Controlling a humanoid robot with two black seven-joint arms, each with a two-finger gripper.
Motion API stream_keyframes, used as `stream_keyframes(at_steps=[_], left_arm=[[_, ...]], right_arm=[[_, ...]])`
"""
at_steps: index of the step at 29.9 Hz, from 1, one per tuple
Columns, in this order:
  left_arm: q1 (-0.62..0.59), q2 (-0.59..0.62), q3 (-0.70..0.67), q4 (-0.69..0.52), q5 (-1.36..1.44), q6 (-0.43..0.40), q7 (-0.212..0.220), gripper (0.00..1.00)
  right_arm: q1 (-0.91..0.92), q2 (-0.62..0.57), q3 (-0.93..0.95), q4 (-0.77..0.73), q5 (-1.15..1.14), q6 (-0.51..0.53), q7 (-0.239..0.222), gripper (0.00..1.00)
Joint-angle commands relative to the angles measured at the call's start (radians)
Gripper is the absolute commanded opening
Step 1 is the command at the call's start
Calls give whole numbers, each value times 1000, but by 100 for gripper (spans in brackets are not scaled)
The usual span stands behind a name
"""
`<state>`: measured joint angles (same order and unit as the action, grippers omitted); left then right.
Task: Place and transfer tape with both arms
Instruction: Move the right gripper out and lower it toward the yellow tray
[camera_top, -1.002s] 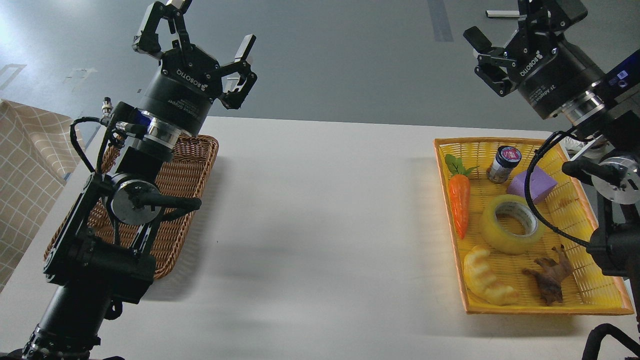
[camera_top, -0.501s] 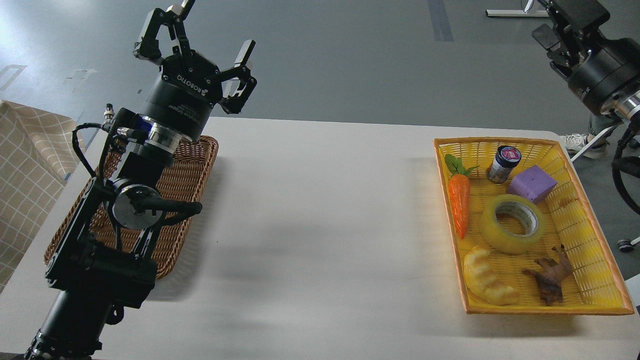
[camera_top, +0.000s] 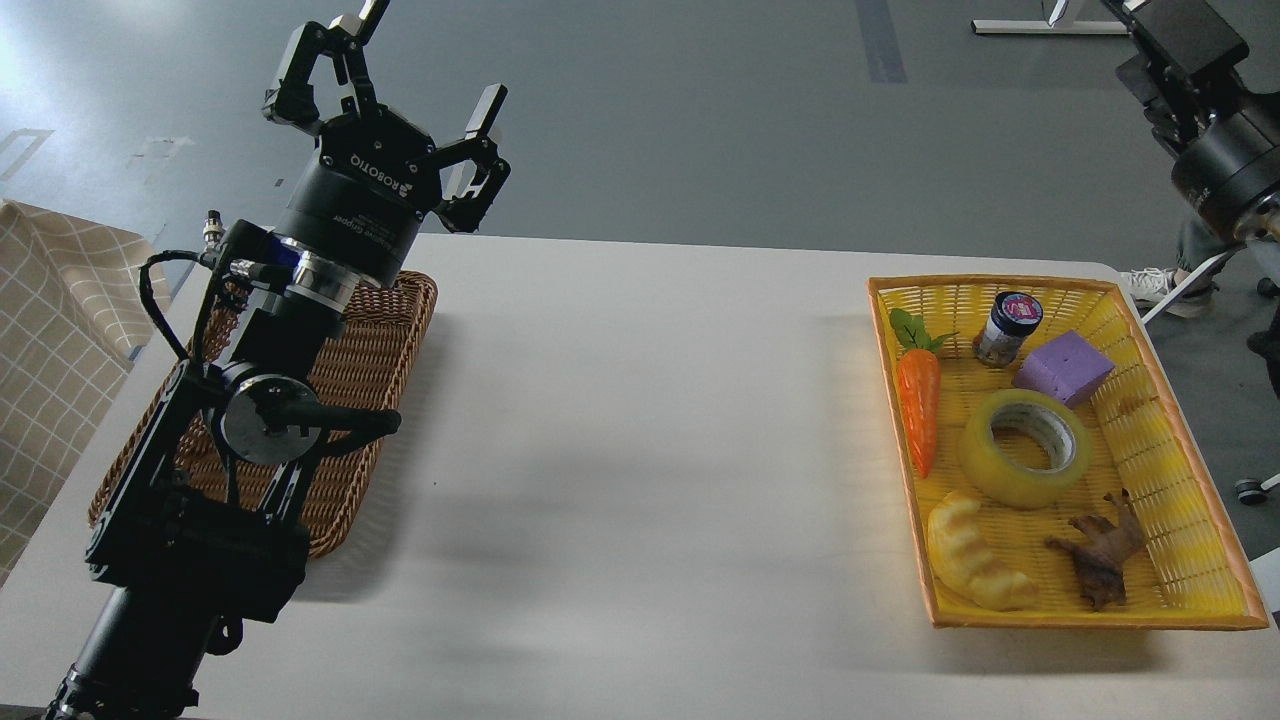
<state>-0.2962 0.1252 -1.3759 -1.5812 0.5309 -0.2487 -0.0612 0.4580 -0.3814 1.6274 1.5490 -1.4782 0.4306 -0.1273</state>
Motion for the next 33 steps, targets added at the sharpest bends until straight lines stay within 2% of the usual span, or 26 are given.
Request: stream_keyframes(at_steps=[1, 3, 7, 12, 15, 16, 22, 27, 33], left_arm=[[0, -1, -2, 0, 1, 0, -6, 98], [0, 4, -2, 0, 4, 0, -25, 98], [0, 7, -2, 0, 5, 0, -32, 98], [8, -12, -2, 0, 5, 0, -34, 98], [15, -38, -2, -3, 5, 2, -34, 98], [25, -42, -2, -3, 5, 2, -34, 98], [29, -33, -2, -3, 9, 14, -34, 98], [38, -35, 0, -2, 11, 14, -32, 98], [42, -38, 0, 0, 12, 14, -32, 98]], right_arm=[[-9, -47, 17, -35, 169, 42, -12, 100], [-44, -37, 19, -41, 171, -30, -17, 100], [-70, -89, 19, -47, 168, -59, -43, 100], [-137, -168, 14, -17, 179, -44, -46, 100], [-151, -243, -1, -9, 168, 20, -45, 100], [-165, -264, -9, -6, 142, 55, -49, 100], [-187, -391, -43, -42, -50, 58, -46, 99], [-193, -430, -110, -56, -62, 58, -48, 99], [-188, -462, -302, -58, -139, 58, -37, 99]])
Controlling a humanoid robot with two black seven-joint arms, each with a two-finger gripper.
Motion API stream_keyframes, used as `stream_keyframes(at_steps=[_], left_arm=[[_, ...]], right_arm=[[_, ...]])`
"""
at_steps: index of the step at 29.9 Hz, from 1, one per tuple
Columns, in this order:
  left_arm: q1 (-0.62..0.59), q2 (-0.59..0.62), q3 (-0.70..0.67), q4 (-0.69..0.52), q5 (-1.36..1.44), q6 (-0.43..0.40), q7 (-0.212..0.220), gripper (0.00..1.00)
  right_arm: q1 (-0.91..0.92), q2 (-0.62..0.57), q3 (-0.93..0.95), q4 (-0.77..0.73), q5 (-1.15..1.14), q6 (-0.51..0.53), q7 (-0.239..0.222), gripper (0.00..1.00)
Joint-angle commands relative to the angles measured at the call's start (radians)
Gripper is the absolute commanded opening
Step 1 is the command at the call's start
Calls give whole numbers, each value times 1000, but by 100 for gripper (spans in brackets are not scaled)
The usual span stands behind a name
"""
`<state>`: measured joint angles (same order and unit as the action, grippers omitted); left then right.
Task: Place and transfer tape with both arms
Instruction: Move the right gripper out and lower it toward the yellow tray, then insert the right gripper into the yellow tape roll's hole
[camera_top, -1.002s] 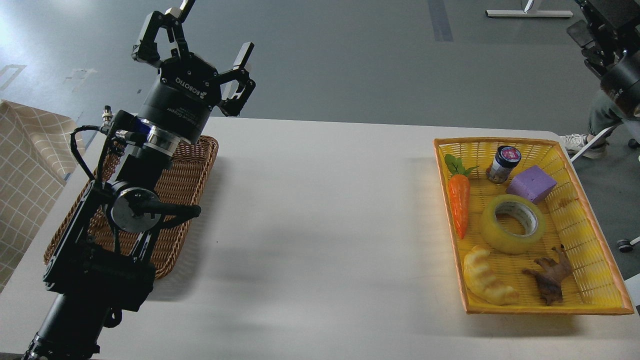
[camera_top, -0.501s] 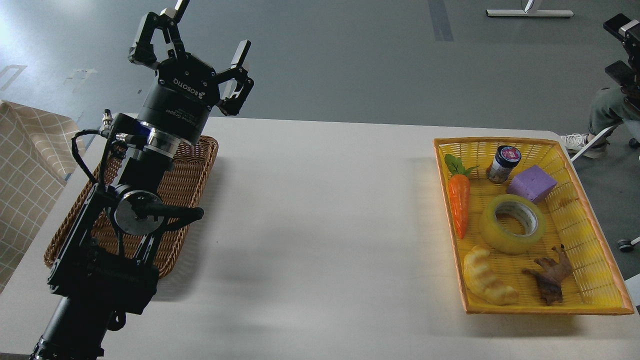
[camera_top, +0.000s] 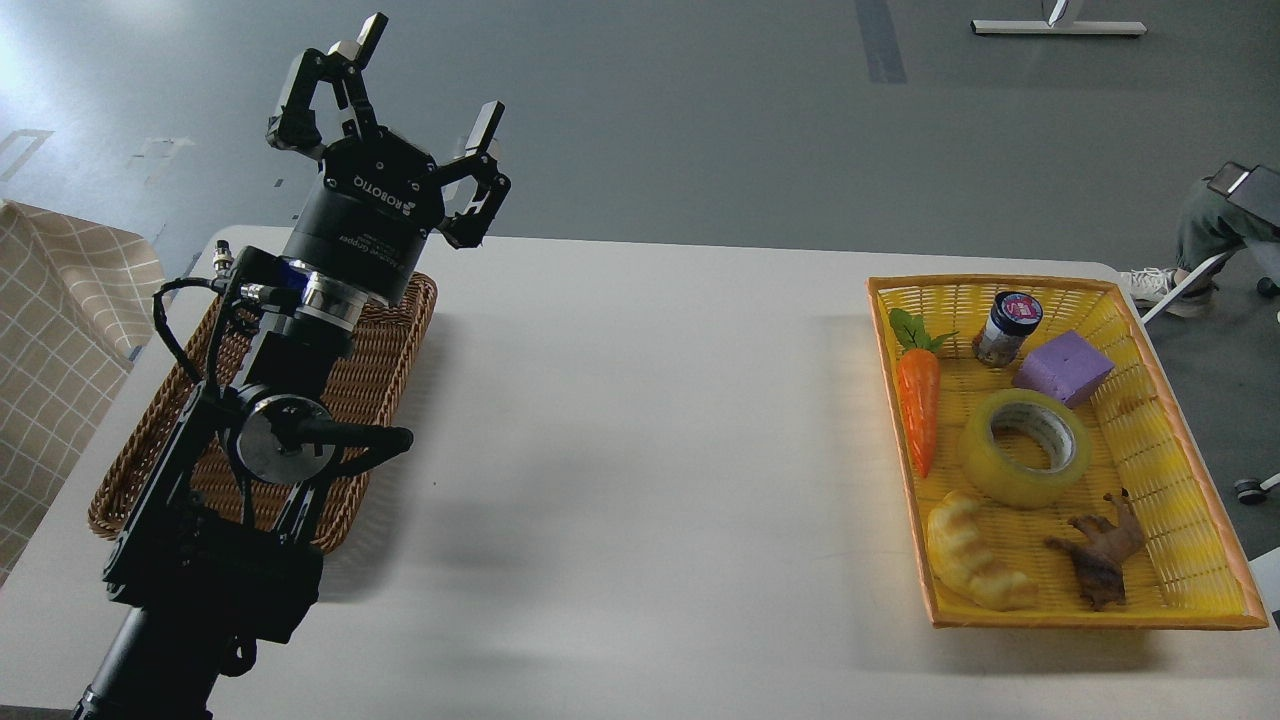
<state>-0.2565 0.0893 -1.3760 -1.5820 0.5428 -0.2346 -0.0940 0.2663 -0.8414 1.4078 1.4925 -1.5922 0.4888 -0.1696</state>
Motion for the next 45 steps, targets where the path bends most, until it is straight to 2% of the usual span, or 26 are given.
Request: stream_keyframes(at_steps=[1, 12, 25, 30, 35, 45], left_arm=[[3, -2, 0, 1, 0, 0, 0, 98], [29, 3, -11, 5, 0, -3, -1, 98], [29, 1, -5, 7, 0, -3, -1, 98], [29, 3, -6, 10, 0, -2, 0, 98], [29, 3, -9, 10, 0, -2, -1, 98], [29, 3, -8, 10, 0, -2, -1, 98]], right_arm=[[2, 2, -108, -1, -28, 0, 5, 99], [-1, -2, -193, -9, -98, 0, 24, 98], [-2, 30, -279, -57, -189, 0, 25, 97], [-2, 59, -316, -72, -299, 0, 39, 96], [-1, 59, -319, -72, -305, 0, 61, 96], [-7, 85, -348, -90, -311, 0, 68, 96]])
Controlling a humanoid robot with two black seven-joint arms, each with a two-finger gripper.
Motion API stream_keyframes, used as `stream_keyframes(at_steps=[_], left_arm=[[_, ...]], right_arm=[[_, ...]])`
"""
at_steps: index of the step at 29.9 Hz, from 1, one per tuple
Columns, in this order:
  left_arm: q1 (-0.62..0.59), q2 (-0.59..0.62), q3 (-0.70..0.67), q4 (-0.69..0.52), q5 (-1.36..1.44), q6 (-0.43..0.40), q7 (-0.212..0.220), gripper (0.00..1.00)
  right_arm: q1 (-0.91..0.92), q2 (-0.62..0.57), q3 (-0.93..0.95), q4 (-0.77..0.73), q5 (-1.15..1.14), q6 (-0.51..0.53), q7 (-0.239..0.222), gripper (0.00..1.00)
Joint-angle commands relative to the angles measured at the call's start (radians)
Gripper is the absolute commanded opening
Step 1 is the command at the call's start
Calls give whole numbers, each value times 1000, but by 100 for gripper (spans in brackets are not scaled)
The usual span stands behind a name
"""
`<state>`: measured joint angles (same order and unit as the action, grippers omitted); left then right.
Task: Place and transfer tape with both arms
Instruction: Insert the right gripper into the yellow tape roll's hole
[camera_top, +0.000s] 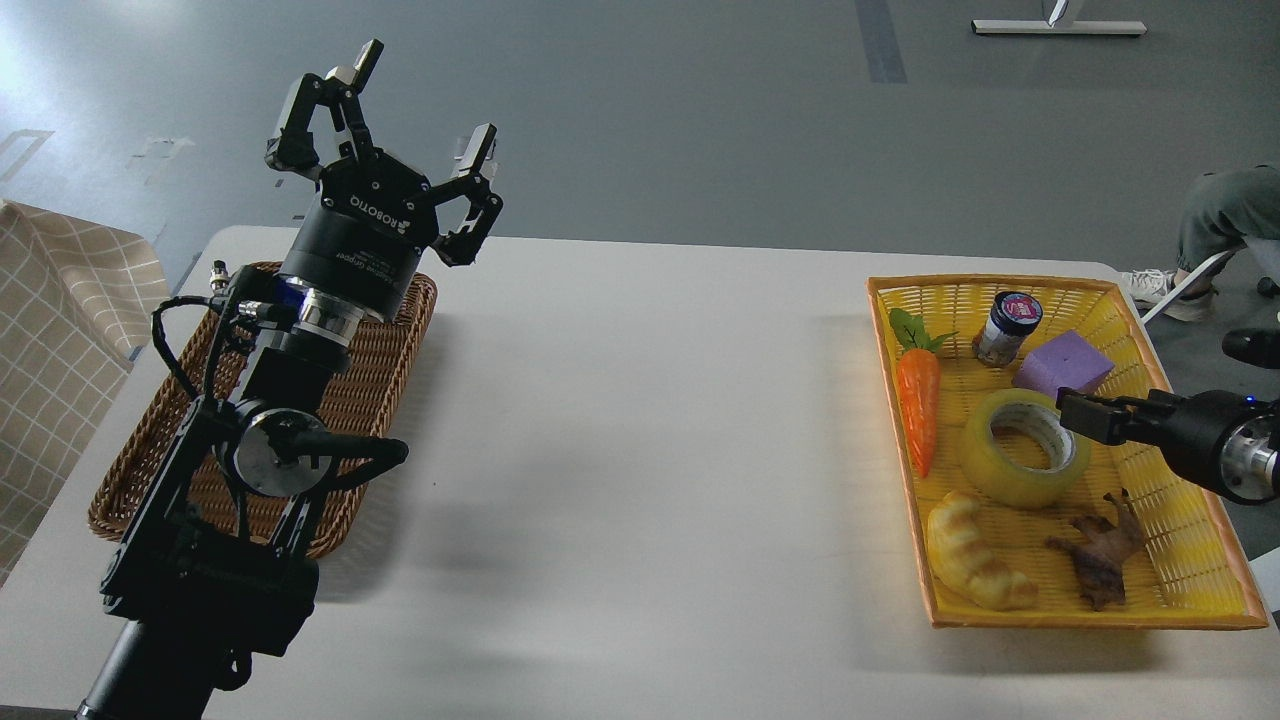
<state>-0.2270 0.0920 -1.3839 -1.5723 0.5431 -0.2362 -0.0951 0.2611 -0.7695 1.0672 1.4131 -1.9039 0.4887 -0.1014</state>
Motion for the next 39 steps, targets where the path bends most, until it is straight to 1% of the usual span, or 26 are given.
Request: stream_keyframes(at_steps=[1, 6, 20, 24, 26, 29, 32, 35, 39], left_arm=[[0, 0, 0, 0, 0, 0, 0, 98], [0, 0, -1, 0, 0, 0, 0, 98], [8, 3, 6, 0, 0, -8, 0, 98], [8, 3, 3, 0, 0, -8, 0, 98], [8, 3, 2, 0, 0, -6, 0, 98], [8, 5, 2, 0, 0, -8, 0, 98], [8, 5, 2, 0, 0, -8, 0, 98], [8, 5, 2, 0, 0, -8, 0, 98], [8, 5, 2, 0, 0, -8, 0, 98]], right_arm=[[-2, 21, -9, -23, 0, 0, 0, 96], [-2, 56, -10, -56, 0, 0, 0, 96], [0, 90, -9, -105, -1, 0, 0, 93], [1, 105, -10, -123, -1, 0, 0, 87], [1, 111, -10, -129, -1, 0, 0, 86], [1, 114, -10, -132, -3, 0, 0, 80], [3, 116, -12, -132, -3, 0, 0, 71], [3, 119, -13, -132, -3, 0, 0, 68], [3, 121, -13, -132, -3, 0, 0, 68]])
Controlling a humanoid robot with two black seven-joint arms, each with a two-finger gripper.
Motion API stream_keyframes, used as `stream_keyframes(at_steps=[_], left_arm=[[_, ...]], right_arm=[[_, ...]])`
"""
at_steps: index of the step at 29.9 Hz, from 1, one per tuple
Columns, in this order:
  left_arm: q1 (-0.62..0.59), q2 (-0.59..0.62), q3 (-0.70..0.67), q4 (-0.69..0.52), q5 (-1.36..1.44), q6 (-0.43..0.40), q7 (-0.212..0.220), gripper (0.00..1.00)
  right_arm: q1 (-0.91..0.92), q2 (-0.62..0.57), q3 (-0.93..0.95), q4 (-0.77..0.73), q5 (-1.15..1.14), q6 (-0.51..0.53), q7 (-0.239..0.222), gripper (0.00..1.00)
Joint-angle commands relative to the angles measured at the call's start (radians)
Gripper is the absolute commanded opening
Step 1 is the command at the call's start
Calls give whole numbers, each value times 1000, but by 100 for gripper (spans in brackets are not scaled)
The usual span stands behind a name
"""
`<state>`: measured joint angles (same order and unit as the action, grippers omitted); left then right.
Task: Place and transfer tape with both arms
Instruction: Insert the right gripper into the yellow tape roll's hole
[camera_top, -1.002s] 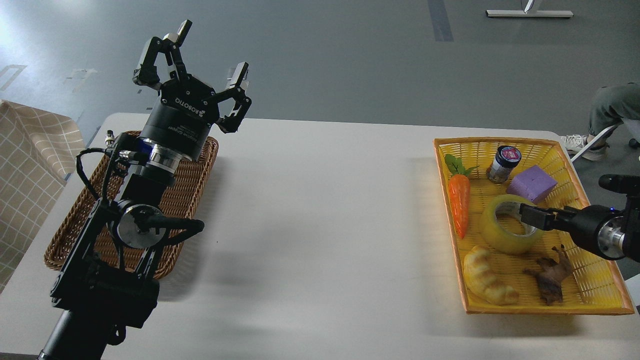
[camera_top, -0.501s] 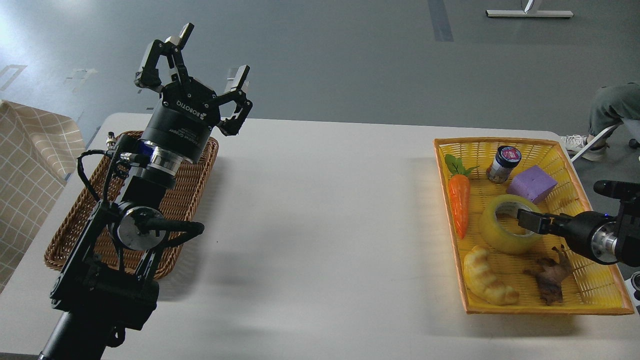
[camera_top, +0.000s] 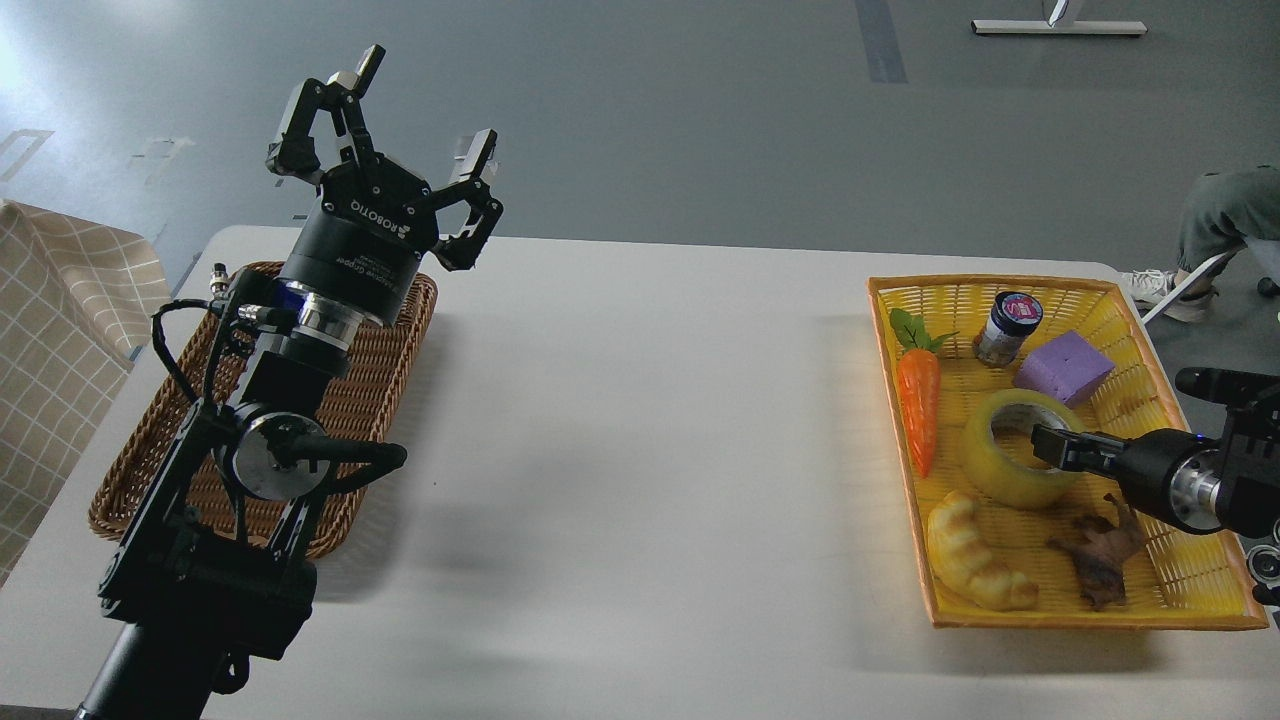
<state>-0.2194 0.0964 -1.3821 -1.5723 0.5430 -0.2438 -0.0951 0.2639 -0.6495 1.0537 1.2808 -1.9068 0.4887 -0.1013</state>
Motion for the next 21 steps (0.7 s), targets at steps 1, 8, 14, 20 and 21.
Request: stream_keyframes(at_steps=[1, 8, 14, 20, 21], left_arm=[[0, 0, 0, 0, 0, 0, 0, 98], [0, 5, 0, 0, 0, 3, 0, 98], [0, 5, -3, 0, 0, 5, 0, 98], [0, 5, -6, 0, 0, 6, 0, 98], [0, 5, -6, 0, 0, 6, 0, 98]], right_arm=[[0, 1, 0, 0, 0, 0, -1, 68], [-2, 1, -3, 0, -20, 0, -1, 67], [0, 2, -24, 0, -35, 0, -1, 55], [0, 8, -24, 0, -35, 0, -3, 44], [0, 8, -24, 0, -35, 0, -3, 44]])
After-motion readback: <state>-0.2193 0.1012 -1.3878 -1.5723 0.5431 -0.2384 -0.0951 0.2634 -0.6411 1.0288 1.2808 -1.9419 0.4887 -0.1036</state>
